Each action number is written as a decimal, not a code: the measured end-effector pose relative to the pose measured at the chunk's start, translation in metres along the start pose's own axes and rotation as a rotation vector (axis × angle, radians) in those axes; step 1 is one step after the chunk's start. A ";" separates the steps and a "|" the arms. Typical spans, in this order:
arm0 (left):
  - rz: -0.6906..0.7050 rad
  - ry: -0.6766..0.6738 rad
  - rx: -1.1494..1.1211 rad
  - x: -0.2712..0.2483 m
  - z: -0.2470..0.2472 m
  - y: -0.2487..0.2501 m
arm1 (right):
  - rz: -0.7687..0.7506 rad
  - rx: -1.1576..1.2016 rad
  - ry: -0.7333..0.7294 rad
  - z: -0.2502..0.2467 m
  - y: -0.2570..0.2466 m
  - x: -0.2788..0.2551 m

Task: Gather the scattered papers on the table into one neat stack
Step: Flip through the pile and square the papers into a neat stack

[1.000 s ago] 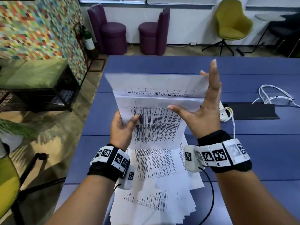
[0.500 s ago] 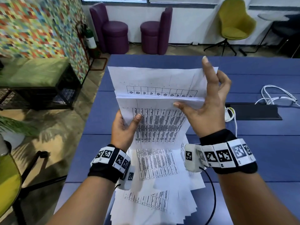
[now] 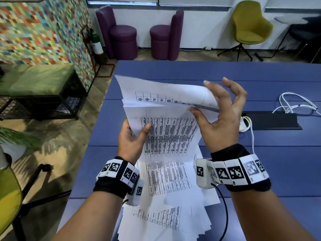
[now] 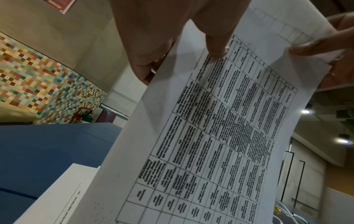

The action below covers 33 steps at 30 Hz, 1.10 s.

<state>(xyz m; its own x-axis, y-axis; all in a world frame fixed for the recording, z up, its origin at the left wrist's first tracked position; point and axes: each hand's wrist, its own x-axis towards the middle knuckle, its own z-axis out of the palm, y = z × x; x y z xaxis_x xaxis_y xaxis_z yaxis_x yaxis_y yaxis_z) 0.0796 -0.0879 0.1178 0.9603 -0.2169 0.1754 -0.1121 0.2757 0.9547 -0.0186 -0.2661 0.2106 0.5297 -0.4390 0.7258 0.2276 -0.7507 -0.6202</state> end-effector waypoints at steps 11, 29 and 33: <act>-0.146 -0.065 0.098 0.005 -0.008 -0.006 | 0.455 0.706 0.198 -0.004 0.007 0.034; -0.257 0.001 -0.015 0.013 -0.007 -0.018 | 0.080 0.430 0.263 -0.025 -0.008 0.112; -0.413 -0.036 0.003 -0.014 -0.028 -0.045 | 0.107 0.365 0.139 -0.010 -0.006 0.113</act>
<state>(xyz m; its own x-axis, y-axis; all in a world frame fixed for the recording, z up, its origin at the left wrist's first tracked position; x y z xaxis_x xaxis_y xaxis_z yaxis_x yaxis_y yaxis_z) 0.0788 -0.0710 0.0660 0.9151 -0.3416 -0.2141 0.2798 0.1558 0.9473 0.0315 -0.3164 0.2993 0.4559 -0.5865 0.6695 0.4661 -0.4835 -0.7409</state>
